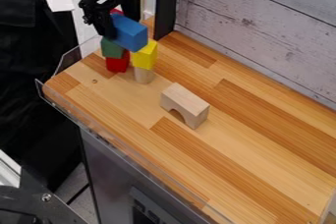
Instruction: Pick and put the blue rectangle and put it on the white arch
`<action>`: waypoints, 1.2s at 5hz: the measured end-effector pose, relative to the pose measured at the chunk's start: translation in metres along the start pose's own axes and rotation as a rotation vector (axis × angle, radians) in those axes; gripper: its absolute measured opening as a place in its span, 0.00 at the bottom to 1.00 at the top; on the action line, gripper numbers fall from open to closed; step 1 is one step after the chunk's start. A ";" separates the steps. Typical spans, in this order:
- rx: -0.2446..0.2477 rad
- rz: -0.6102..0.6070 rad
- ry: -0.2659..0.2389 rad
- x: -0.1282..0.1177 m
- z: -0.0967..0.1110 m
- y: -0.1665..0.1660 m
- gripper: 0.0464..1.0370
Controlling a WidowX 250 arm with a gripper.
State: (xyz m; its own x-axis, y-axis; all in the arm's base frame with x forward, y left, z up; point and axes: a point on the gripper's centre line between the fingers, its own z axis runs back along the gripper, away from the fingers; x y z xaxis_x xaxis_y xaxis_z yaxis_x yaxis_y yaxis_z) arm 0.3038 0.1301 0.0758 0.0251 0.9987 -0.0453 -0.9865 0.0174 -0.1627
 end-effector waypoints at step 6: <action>-0.039 -0.169 0.018 -0.066 0.027 0.006 0.52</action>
State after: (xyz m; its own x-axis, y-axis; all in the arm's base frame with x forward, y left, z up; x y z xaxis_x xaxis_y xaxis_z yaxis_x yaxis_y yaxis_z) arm 0.2914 0.0656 0.1049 0.1936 0.9806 -0.0312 -0.9609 0.1831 -0.2079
